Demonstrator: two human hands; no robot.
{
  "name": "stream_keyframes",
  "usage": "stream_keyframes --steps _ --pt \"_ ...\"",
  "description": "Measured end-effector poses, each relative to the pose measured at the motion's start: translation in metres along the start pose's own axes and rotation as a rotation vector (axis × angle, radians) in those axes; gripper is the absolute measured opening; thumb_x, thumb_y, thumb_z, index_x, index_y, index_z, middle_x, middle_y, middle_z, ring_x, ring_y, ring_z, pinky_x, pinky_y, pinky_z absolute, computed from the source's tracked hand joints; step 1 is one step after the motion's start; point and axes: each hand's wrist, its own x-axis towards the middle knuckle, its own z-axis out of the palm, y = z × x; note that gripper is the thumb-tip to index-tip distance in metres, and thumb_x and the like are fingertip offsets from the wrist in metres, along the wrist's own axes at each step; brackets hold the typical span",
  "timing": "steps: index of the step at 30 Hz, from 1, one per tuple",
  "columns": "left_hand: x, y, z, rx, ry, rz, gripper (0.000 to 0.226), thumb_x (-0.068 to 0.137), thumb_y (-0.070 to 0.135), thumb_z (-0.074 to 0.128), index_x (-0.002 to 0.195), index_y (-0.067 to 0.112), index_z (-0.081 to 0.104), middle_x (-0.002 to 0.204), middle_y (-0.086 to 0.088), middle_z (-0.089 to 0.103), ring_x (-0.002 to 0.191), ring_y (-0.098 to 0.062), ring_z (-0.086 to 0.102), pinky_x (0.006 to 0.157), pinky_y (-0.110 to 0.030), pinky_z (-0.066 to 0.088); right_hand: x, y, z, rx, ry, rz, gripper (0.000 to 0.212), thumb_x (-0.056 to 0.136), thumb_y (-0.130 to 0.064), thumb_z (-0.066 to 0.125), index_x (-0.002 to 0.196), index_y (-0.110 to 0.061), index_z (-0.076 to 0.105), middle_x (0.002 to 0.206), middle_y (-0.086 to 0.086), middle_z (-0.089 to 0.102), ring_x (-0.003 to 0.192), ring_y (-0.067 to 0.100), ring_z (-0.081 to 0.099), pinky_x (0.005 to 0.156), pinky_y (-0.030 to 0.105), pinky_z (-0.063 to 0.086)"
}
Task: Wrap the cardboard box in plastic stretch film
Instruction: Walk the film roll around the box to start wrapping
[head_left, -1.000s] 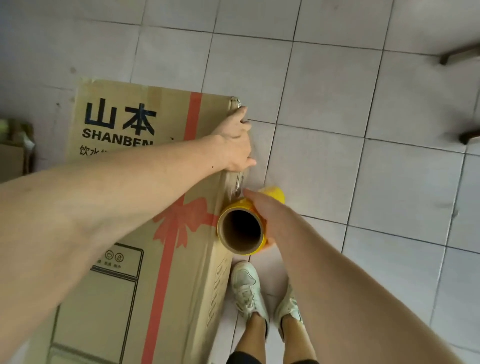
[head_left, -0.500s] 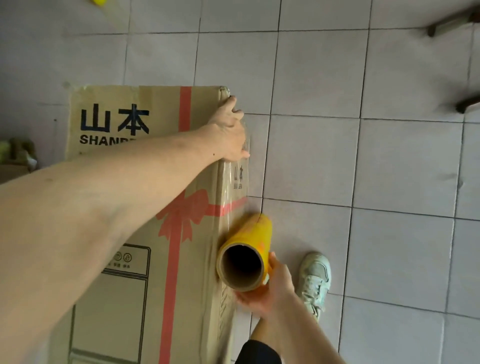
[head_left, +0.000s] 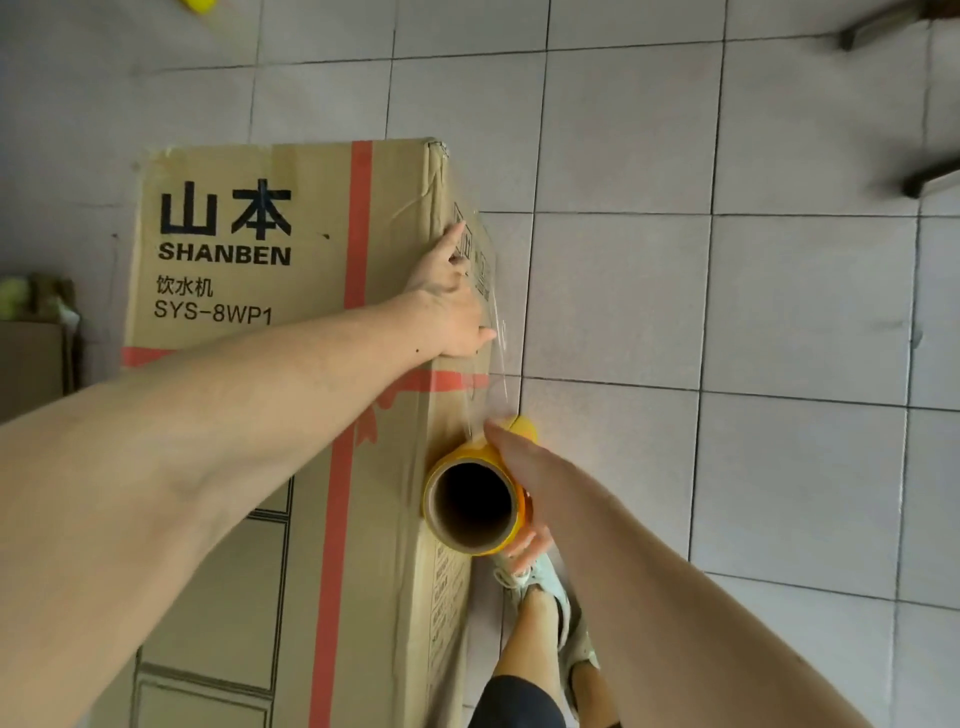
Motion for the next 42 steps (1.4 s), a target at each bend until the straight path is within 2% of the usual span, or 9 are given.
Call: stream_keyframes --steps 3,14,18,22,25,27,31,34,42 --pt "0.0 0.002 0.0 0.022 0.013 0.01 0.079 0.1 0.063 0.007 0.124 0.017 0.066 0.144 -0.003 0.056 0.152 -0.026 0.016 0.113 -0.065 -0.019 0.004 0.037 -0.003 0.39 -0.148 0.095 0.075 0.079 -0.063 0.067 0.125 -0.007 0.046 0.103 0.023 0.065 0.088 0.044 0.066 0.075 0.054 0.059" --pt "-0.001 0.003 -0.007 0.019 -0.063 -0.034 0.088 0.091 0.078 0.004 0.139 0.026 0.056 0.153 -0.002 0.045 0.153 -0.016 0.008 0.108 -0.059 -0.032 0.048 0.161 0.039 1.132 -0.343 0.192 0.065 0.094 -0.063 0.041 0.129 -0.009 0.051 0.115 0.029 0.066 0.102 0.047 0.064 0.077 0.057 0.057" --pt "-0.014 0.028 0.001 -0.058 -0.067 -0.039 0.082 0.094 0.073 0.005 0.149 0.024 0.042 0.161 -0.003 0.032 0.154 -0.022 0.001 0.111 -0.062 -0.027 0.04 0.152 0.036 1.005 -0.286 0.131 0.058 0.097 -0.058 0.041 0.13 -0.011 0.048 0.116 0.025 0.064 0.1 0.045 0.062 0.077 0.055 0.057" --pt "-0.038 0.072 0.036 -0.213 0.043 0.093 0.068 0.1 0.061 0.011 0.153 0.027 0.037 0.163 -0.001 0.027 0.154 -0.027 0.007 0.119 -0.058 -0.012 0.048 0.132 0.028 0.428 0.223 -0.282 0.052 0.092 -0.024 0.037 0.139 -0.042 0.049 0.135 0.011 0.057 0.112 0.035 0.059 0.091 0.054 0.053" --pt "-0.053 0.08 0.071 -0.421 0.236 0.111 0.066 0.095 0.06 0.021 0.143 0.027 0.052 0.156 -0.003 0.04 0.148 -0.026 0.022 0.119 -0.043 -0.01 0.042 0.113 0.021 -0.004 0.355 -0.451 0.042 0.092 -0.012 0.039 0.121 -0.017 0.068 0.126 0.016 0.065 0.113 0.038 0.061 0.098 0.048 0.052" --pt "-0.057 0.081 0.07 -0.319 0.206 0.104 0.063 0.099 0.057 0.017 0.138 0.027 0.057 0.152 -0.002 0.047 0.149 -0.027 0.022 0.118 -0.049 -0.014 0.034 0.099 0.02 -0.21 0.34 -0.448 0.039 0.099 -0.021 0.038 0.127 -0.004 0.06 0.131 0.018 0.06 0.12 0.039 0.057 0.104 0.048 0.047" --pt "-0.052 0.085 0.053 -0.082 0.057 0.099 0.068 0.103 0.055 0.007 0.12 0.03 0.067 0.143 -0.003 0.056 0.151 -0.027 0.018 0.114 -0.059 -0.019 0.027 0.084 0.033 -0.219 0.214 -0.305 0.089 0.08 -0.08 0.039 0.139 -0.015 0.05 0.138 0.015 0.056 0.124 0.037 0.055 0.106 0.051 0.043" --pt "-0.048 0.08 0.061 -0.041 0.033 0.099 0.063 0.102 0.061 0.013 0.102 0.03 0.068 0.14 -0.003 0.059 0.151 -0.024 0.018 0.116 -0.058 -0.019 0.034 0.103 0.036 0.062 0.023 -0.163 0.082 0.064 -0.076 0.067 0.114 -0.012 0.061 0.109 0.015 0.072 0.097 0.036 0.071 0.092 0.051 0.055" --pt "-0.053 0.082 0.046 -0.005 0.021 0.051 0.066 0.1 0.059 0.011 0.147 0.029 0.047 0.152 0.003 0.045 0.151 -0.024 0.017 0.117 -0.059 -0.016 0.064 0.227 0.063 0.984 -0.247 -0.012 0.069 0.084 -0.059 0.063 0.136 -0.02 0.039 0.121 0.024 0.063 0.103 0.045 0.065 0.062 0.051 0.06"
